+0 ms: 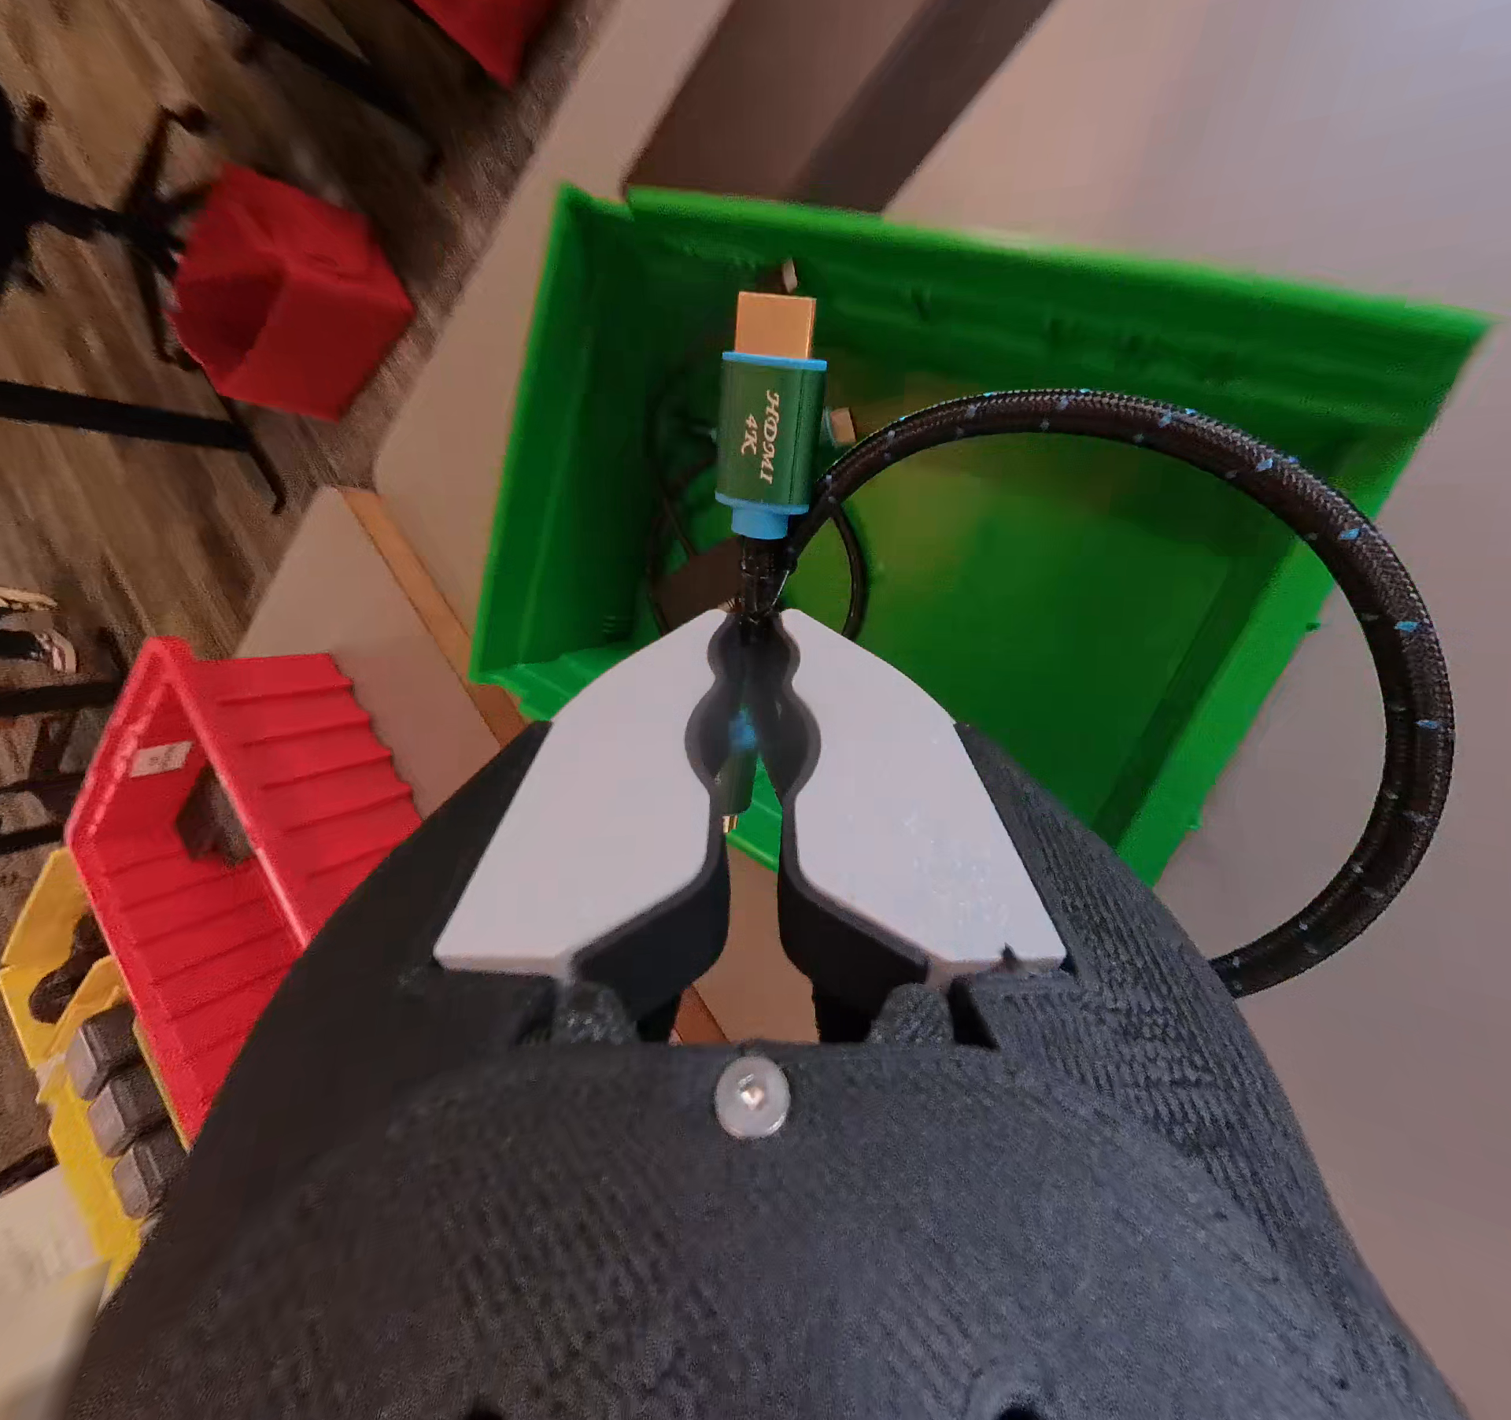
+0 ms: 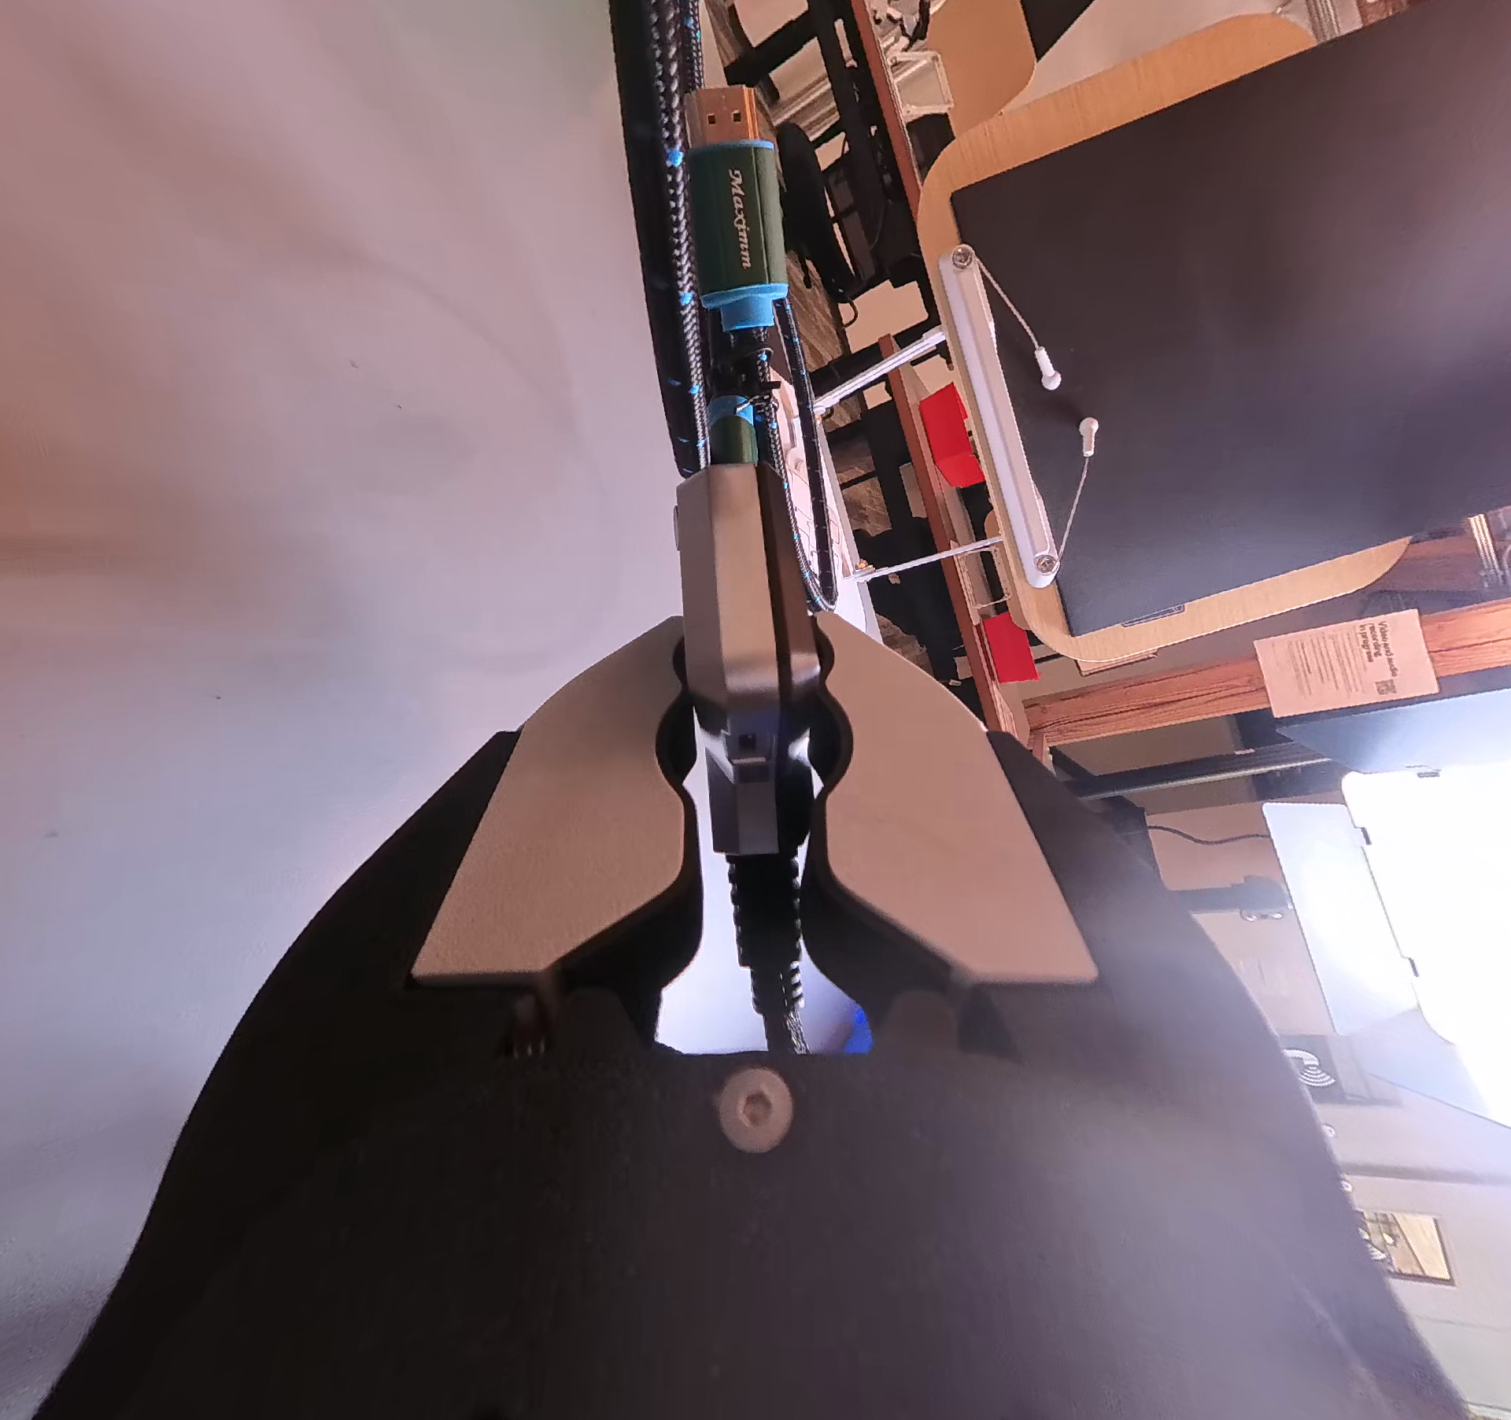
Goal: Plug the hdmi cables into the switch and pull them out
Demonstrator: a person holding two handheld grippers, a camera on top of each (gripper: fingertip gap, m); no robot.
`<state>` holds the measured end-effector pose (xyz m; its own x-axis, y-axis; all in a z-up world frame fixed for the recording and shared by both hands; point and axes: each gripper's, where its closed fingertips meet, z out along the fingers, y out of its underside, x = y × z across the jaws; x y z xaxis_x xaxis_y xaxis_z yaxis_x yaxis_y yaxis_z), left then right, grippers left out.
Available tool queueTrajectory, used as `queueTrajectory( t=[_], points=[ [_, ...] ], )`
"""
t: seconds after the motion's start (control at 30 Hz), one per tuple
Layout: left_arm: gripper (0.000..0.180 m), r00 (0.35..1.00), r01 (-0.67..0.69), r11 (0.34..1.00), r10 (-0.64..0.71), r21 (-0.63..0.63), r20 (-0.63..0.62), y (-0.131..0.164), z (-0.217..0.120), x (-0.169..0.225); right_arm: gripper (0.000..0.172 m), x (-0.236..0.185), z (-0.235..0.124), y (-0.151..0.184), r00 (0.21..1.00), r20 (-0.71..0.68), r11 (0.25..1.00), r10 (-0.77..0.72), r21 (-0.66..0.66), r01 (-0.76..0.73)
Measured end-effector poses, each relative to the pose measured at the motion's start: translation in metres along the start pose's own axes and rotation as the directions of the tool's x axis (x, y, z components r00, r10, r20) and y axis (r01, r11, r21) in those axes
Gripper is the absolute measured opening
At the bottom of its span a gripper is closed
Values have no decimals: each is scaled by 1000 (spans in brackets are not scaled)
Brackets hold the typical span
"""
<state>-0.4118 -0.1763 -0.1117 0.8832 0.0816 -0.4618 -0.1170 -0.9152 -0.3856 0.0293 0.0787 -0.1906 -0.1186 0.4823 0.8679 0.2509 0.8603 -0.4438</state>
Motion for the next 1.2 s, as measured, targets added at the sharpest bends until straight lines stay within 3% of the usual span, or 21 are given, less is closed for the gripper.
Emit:
queueTrajectory(
  t=[0.03, 0.17, 0.27, 0.33, 0.47, 0.57, 0.7, 0.8, 0.97, 1.13, 1.2],
  points=[
    [7, 1000, 8, 999, -8, 48, 1, -10, -18, -2, 23, 0, 0, 0, 1000, 1, 1000, -1, 1, 1],
    [7, 996, 32, 970, -11, 240, -87, -51, -82, 15, 24, -2, 1, -2, 1000, 4, 1000, -7, 5, 7],
    [7, 955, 66, 935, 42, 349, -292, -78, -115, 65, 24, -2, 0, -4, 1000, 4, 1000, -9, 9, 8],
    [7, 895, 58, 926, 117, 372, -431, -87, -124, 111, 23, -2, 0, -5, 1000, 3, 1000, -10, 12, 10],
    [7, 737, -27, 923, 278, 383, -616, -89, -116, 215, 24, -2, -2, -6, 1000, -2, 1000, -12, 16, 12],
    [7, 637, -82, 913, 357, 401, -683, -88, -97, 286, 24, 0, -3, -6, 1000, -9, 1000, -9, 17, 9],
    [7, 574, -66, 895, 396, 441, -717, -97, -70, 351, 24, 2, -4, -4, 1000, -14, 1000, -4, 14, 4],
    [7, 562, -1, 886, 383, 463, -733, -109, -55, 370, 24, 1, -4, 1, 1000, -14, 1000, -13, 1, 13],
    [7, 545, 128, 866, 345, 483, -764, -117, -45, 370, 24, 3, -5, 7, 1000, -19, 1000, 1, -3, -1],
    [7, 539, 177, 881, 285, 438, -793, -103, -28, 366, 23, 8, -6, 11, 999, -31, 1000, 22, -1, -22],
    [7, 504, 220, 875, 276, 431, -818, -101, -30, 370, 23, 10, -6, 11, 999, -33, 999, 39, 6, -39]
  ],
)
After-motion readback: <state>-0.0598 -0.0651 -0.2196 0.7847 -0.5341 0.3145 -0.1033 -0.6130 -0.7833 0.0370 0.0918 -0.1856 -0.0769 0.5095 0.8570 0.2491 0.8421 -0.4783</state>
